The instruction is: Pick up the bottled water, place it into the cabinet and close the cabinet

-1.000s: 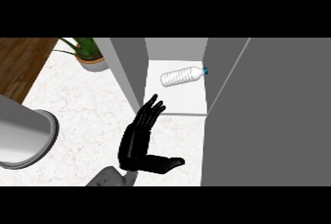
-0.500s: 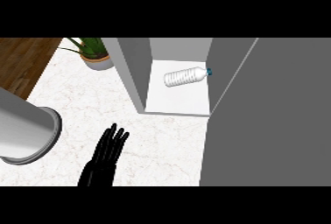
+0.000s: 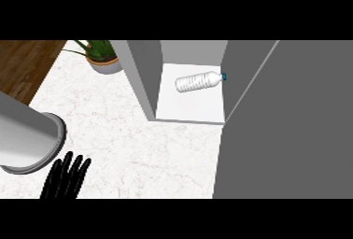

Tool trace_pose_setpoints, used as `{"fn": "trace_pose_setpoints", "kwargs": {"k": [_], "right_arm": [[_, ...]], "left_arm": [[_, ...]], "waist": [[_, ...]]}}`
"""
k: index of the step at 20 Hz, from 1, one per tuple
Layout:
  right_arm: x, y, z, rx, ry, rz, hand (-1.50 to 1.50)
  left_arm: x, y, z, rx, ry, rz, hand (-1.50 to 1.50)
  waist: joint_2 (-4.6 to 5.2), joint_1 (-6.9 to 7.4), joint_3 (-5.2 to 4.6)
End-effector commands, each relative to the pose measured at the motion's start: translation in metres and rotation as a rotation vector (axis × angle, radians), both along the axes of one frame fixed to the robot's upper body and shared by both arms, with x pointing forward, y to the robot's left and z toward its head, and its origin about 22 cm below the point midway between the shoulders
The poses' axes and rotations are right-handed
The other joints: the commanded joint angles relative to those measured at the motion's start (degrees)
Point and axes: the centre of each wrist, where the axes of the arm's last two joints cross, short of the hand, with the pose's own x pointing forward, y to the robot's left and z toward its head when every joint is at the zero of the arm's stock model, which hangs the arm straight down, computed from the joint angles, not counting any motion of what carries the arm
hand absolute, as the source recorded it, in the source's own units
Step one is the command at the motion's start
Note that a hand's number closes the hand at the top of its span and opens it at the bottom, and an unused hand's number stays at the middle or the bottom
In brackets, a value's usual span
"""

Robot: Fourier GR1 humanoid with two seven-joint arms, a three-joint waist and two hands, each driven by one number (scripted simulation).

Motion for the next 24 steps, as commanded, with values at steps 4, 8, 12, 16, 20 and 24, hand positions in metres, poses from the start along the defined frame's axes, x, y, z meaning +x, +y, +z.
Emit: {"fn": "trace_pose_setpoints", "kwargs": {"k": [4,8,12,16,20,24], "right_arm": [[0.006,0.021,0.039,-0.12,-0.1,0.045,1.5],[0.015,0.025,0.035,-0.137,-0.093,0.1,1.5],[0.032,0.031,0.032,-0.185,-0.188,0.173,1.5],[0.045,0.038,0.026,-0.237,-0.19,0.21,1.5],[0.054,0.043,0.023,-0.251,-0.182,0.206,1.5],[0.062,0.049,0.019,-0.221,-0.137,0.191,1.5]], "left_arm": [[-0.018,0.038,0.015,-0.002,-0.024,-0.024,-1.5],[-0.024,0.061,0.021,0.011,-0.031,-0.071,-1.5],[-0.027,0.074,0.02,0.016,-0.01,-0.083,-1.5],[-0.024,0.076,0.022,0.018,-0.026,-0.094,-1.5],[-0.024,0.086,0.023,0.026,-0.03,-0.082,-1.5],[-0.016,0.093,0.032,0.042,-0.057,-0.096,-1.5]], "waist": [[1.22,1.27,-0.02],[1.59,3.47,-0.13],[1.72,4.75,-0.28],[1.97,5.71,-0.46],[2.18,6.55,-0.7],[2.7,6.57,-0.65]]}}
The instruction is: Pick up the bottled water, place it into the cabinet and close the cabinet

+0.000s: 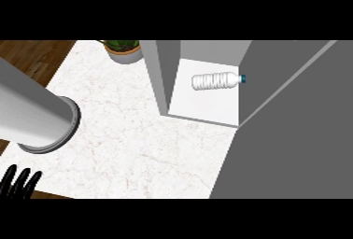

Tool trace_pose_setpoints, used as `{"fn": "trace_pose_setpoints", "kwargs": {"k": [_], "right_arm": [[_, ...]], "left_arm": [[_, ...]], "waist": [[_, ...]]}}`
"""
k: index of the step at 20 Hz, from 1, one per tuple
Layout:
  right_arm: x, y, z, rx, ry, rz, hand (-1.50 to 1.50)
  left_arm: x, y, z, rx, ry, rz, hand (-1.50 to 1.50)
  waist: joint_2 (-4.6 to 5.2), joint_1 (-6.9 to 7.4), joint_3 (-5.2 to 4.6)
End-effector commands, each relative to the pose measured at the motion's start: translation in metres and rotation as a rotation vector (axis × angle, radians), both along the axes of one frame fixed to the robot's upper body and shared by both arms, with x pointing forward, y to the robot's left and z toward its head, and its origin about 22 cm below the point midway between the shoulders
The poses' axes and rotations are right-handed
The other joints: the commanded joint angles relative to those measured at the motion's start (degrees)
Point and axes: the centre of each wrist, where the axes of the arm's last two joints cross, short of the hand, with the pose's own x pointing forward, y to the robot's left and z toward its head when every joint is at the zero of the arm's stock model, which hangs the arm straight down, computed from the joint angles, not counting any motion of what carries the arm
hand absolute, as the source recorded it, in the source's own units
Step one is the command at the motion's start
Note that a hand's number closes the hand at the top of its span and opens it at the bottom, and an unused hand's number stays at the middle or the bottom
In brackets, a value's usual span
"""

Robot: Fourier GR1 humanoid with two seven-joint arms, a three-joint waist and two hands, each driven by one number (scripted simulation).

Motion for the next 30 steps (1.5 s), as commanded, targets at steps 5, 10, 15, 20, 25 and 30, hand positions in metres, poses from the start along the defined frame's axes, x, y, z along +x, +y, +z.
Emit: {"fn": "trace_pose_setpoints", "kwargs": {"k": [5,10,15,20,25,30], "right_arm": [[0.01,0.024,-0.01,-0.012,0.132,-0.025,1.5],[0.018,0.027,-0.019,0.041,0.197,-0.044,1.5],[0.04,0.041,-0.026,0.092,0.294,-0.053,1.5],[0.077,0.056,-0.035,0.141,0.402,-0.006,1.5],[0.132,0.065,-0.028,0.155,0.402,-0.165,1.5],[0.186,0.075,-0.018,0.158,0.407,-0.366,1.5]], "left_arm": [[0.004,0.014,0.007,0.006,-0.027,-0.013,-1.5],[0.009,0.014,0.012,0.011,-0.039,-0.021,-1.5],[0.013,0.019,0.018,0.019,-0.043,-0.033,-1.5],[0.015,0.025,0.022,0.009,-0.051,-0.032,-1.5],[0.005,0.028,0.016,-0.004,-0.008,-0.004,-1.5],[0.001,0.035,0.015,-0.011,0.003,0.023,-1.5]], "waist": [[0.68,0.57,-0.05],[1.46,1.25,0.12],[1.67,1.78,0.29],[1.56,2.1,0.55],[0.53,0.42,0.65],[-0.19,-2.07,0.86]]}}
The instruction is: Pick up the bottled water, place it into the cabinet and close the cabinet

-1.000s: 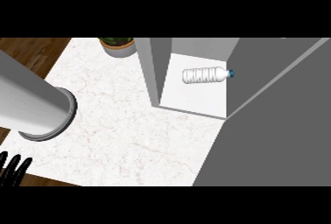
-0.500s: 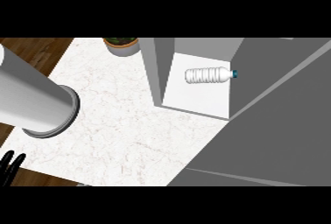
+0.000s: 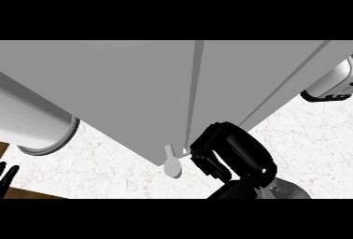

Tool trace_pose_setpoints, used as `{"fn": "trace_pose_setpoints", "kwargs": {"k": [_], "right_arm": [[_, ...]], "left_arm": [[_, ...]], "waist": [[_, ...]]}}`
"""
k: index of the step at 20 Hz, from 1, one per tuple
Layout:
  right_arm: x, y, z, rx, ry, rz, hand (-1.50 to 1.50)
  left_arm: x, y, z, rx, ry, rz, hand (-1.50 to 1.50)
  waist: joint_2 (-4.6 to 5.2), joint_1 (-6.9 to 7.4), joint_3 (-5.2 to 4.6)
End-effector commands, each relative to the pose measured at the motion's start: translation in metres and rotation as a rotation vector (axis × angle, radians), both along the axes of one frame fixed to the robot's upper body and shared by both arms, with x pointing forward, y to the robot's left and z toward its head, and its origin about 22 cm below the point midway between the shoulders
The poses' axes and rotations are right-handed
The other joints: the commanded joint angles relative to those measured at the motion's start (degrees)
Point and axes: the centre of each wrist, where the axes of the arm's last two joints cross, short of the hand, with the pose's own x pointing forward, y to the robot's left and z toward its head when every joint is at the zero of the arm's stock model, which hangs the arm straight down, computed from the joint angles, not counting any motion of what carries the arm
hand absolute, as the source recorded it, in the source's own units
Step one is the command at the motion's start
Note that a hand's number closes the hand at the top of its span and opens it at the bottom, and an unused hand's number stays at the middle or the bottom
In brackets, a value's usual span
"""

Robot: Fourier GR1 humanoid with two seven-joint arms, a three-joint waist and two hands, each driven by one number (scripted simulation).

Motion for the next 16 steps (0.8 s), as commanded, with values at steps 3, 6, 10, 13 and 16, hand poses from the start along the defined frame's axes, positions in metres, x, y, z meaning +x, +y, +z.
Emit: {"fn": "trace_pose_setpoints", "kwargs": {"k": [3,6,10,13,16], "right_arm": [[0.075,0.021,0.028,-0.028,0.033,-0.217,1.5],[0.11,0.028,0.023,-0.076,0.045,-0.239,1.5],[0.136,0.034,0.033,-0.094,0.028,-0.252,1.5],[0.143,0.026,0.019,-0.095,0.056,-0.261,1.5],[0.143,0.04,0.024,-0.095,0.031,-0.262,1.5]], "left_arm": [[-0.006,0.004,0.0,-0.051,-0.002,-0.019,-1.5],[-0.003,0.012,0.003,-0.036,-0.006,0.014,-1.5],[-0.005,0.0,-0.006,-0.049,0.0,0.006,-1.5],[-0.001,0.007,0.007,-0.056,-0.021,-0.009,-1.5],[-0.007,-0.002,-0.005,-0.054,-0.021,-0.003,-1.5]], "waist": [[-0.4,-1.47,0.3],[-0.26,-2.78,0.4],[0.04,-2.96,0.38],[-0.07,-3.12,0.46],[-0.25,-3.2,0.36]]}}
